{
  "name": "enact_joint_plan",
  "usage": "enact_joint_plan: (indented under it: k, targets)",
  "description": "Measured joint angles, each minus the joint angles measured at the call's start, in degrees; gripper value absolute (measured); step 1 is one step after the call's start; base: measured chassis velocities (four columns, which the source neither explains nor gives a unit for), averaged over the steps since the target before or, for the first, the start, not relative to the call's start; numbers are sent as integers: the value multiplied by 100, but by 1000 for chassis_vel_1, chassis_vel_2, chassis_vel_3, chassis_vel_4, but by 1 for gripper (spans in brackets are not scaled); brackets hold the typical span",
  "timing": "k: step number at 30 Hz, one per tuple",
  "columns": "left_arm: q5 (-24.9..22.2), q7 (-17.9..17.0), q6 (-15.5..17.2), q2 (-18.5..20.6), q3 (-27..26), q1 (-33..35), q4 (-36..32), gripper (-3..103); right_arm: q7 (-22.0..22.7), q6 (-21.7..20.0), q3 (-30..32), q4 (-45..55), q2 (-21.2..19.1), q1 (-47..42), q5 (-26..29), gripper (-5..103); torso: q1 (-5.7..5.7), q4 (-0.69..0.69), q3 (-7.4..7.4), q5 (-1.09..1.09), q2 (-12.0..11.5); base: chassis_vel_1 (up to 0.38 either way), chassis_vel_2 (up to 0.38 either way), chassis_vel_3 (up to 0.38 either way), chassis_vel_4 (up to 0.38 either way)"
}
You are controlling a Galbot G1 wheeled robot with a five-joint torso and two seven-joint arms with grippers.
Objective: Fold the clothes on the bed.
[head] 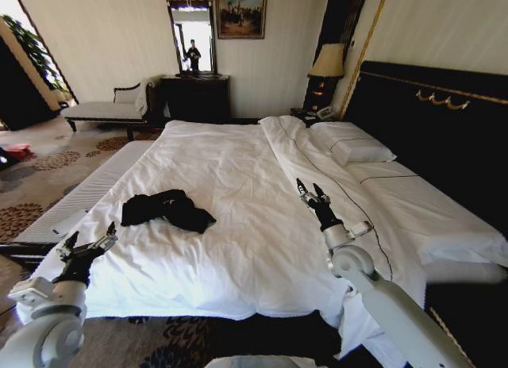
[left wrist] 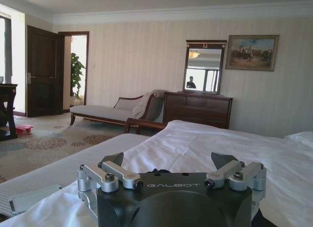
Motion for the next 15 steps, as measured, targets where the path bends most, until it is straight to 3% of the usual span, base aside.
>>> enact_joint_plan:
  k: [15]
  targets:
    - [201, 3, -39, -252, 158, 247, -333, 100, -51, 9, 492, 346, 24, -819, -426, 100, 0, 0, 0, 1, 0, 0, 0, 0, 0]
